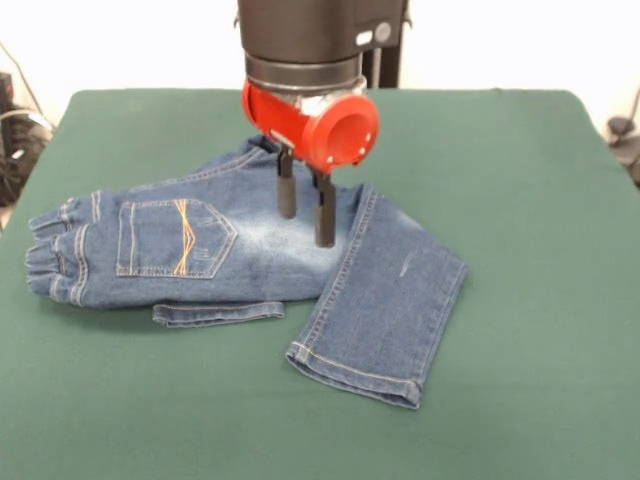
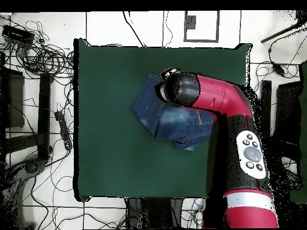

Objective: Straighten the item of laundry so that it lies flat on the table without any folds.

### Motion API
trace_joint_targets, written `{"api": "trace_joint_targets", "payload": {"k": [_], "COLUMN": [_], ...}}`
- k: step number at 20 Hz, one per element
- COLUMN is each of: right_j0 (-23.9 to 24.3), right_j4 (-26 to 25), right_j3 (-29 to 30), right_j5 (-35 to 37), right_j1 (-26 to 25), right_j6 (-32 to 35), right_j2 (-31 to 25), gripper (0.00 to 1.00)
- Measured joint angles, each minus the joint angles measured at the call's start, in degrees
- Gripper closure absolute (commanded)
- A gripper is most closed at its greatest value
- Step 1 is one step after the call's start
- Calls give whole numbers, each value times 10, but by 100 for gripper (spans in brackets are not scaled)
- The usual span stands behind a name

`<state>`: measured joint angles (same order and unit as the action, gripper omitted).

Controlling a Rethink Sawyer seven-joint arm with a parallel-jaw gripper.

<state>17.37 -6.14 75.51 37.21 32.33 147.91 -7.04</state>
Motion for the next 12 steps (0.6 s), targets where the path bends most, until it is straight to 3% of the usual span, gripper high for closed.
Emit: {"api": "trace_joint_targets", "payload": {"k": [12], "right_j0": [46], "right_j4": [-88], "right_j3": [56], "right_j5": [2], "right_j1": [45], "right_j6": [-68], "right_j2": [-65], "gripper": [0]}}
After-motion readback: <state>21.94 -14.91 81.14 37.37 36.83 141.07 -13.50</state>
